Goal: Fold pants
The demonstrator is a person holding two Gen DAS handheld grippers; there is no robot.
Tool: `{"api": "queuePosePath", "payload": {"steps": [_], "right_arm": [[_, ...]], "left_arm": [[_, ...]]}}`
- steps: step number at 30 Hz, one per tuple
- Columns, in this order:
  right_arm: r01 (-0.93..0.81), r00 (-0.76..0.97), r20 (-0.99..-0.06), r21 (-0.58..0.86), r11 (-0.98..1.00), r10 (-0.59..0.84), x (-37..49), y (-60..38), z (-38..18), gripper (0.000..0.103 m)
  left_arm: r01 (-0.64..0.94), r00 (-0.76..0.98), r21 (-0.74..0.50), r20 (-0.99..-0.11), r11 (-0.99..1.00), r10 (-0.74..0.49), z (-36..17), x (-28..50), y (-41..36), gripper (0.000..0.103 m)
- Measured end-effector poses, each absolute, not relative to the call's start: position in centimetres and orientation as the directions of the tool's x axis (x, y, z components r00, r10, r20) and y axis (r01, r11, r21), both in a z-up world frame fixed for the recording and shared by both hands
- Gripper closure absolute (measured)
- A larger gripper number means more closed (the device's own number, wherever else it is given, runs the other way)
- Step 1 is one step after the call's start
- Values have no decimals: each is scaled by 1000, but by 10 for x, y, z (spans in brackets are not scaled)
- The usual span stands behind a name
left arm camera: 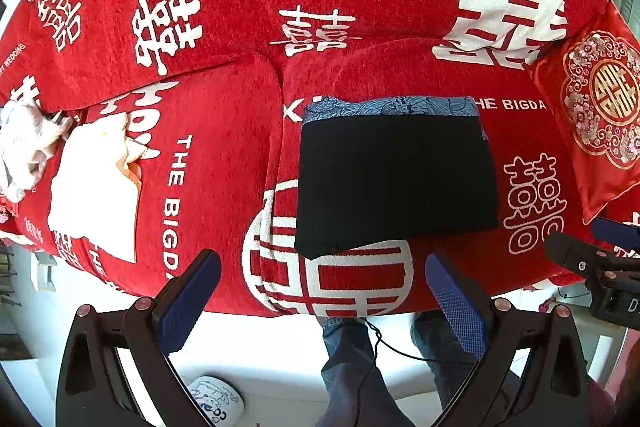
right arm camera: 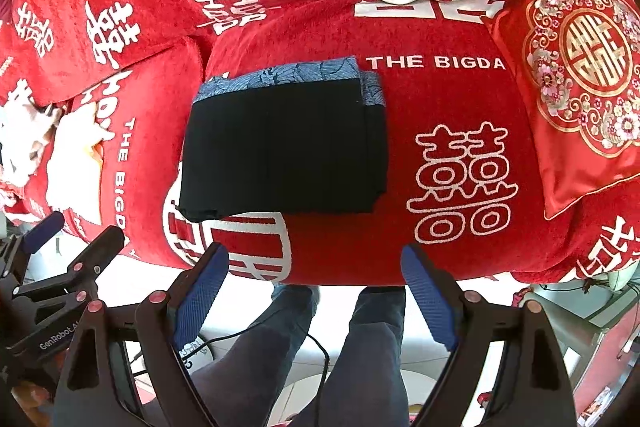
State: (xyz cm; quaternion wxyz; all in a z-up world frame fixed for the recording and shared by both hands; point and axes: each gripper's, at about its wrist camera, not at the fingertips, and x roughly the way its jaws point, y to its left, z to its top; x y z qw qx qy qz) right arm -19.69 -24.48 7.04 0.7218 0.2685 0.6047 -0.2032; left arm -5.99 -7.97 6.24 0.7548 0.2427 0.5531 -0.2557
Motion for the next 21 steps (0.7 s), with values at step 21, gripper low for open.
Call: {"api": "queuePosePath", "payload": {"steps": [21], "right_arm": [[625,186,-982,142,768,30,-197,-246,71,13]], "left_arm": [[664,263,91,-957,742,-119,64,-61,-84,0]]}}
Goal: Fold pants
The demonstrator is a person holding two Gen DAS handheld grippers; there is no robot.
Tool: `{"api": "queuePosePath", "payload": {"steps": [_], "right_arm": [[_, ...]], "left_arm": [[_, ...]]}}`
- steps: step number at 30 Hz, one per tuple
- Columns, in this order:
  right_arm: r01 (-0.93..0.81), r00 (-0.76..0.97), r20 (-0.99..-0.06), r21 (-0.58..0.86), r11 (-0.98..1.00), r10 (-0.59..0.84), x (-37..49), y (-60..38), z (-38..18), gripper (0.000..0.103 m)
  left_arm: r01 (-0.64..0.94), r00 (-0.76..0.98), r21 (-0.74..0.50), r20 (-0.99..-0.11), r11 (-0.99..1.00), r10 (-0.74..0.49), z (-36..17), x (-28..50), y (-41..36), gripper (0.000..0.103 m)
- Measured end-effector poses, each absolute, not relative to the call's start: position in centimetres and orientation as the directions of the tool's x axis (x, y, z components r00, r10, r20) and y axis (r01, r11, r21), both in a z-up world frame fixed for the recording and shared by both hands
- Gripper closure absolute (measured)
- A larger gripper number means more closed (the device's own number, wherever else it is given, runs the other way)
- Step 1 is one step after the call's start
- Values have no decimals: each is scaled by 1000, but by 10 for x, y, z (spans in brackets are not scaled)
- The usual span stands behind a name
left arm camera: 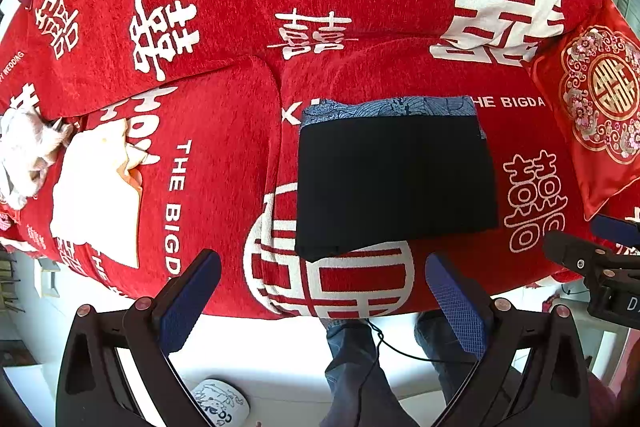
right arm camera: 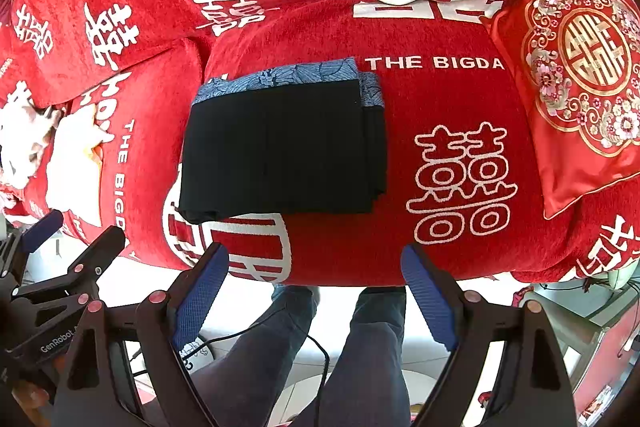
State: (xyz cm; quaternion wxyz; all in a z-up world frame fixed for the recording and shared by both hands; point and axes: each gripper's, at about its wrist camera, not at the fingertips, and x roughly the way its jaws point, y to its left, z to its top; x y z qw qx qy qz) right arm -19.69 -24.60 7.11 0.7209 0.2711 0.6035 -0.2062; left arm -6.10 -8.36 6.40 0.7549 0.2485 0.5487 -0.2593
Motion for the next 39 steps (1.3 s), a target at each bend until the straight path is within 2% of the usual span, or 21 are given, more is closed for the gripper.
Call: {"api": "queuePosePath", "payload": {"steps": [39], "right_arm": [[621,185,-982,141,771,31,-194,-244,70,13]], "left_arm": [[690,281,102,-950,716,-136,67,-56,-82,0]]}}
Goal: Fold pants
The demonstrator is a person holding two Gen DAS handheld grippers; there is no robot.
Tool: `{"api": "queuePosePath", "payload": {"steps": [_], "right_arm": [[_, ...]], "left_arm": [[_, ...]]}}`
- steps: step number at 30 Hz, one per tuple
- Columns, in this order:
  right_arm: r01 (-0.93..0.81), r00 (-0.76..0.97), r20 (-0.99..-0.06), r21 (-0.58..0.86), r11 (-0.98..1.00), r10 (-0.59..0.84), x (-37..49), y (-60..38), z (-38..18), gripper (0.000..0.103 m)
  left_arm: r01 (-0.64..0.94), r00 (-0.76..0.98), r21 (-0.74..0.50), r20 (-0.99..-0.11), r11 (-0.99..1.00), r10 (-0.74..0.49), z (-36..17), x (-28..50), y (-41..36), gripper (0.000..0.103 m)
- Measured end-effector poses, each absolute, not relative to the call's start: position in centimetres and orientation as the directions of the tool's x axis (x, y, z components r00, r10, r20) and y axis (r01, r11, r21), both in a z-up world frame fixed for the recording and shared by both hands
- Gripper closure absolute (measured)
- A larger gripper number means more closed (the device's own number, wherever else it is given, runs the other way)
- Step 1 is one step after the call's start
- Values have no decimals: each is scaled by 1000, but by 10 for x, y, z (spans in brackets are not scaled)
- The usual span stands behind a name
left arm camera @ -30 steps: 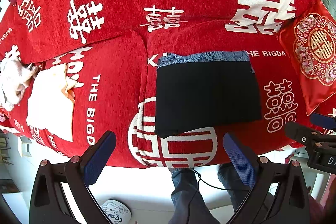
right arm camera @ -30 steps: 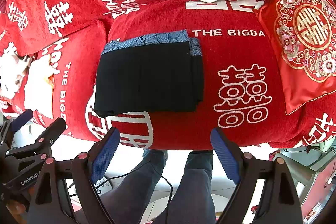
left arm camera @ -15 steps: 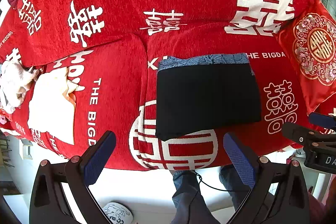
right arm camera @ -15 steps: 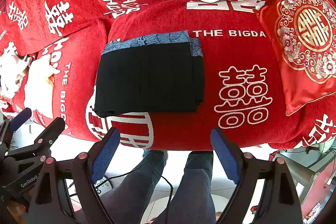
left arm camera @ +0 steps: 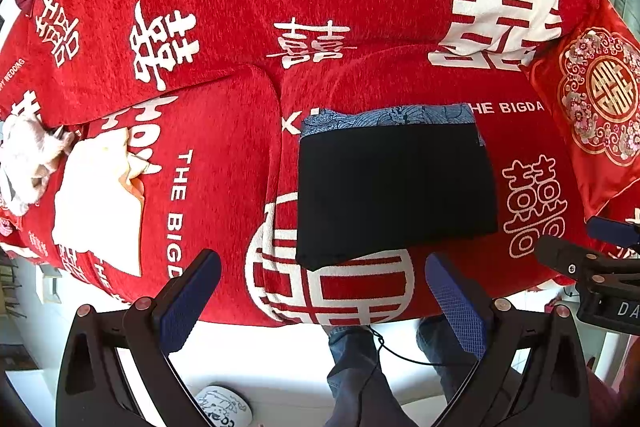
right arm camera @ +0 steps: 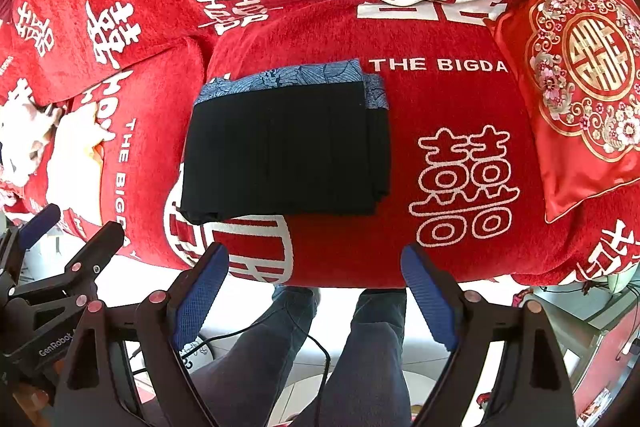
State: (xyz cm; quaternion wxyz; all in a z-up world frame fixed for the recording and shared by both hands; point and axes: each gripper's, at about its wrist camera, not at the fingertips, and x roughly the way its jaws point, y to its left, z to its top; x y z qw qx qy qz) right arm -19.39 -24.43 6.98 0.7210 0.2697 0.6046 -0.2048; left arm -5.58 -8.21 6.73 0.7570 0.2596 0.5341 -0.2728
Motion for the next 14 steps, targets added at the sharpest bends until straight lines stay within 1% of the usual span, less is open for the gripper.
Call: {"api": "queuePosePath", "payload": {"steps": [14], "right_arm": [[613,181,-983,140,778,35,-188,-245,69,13]], "left_arm": [[678,286,85,-946,731,-155,71,-56,-83,0]]}}
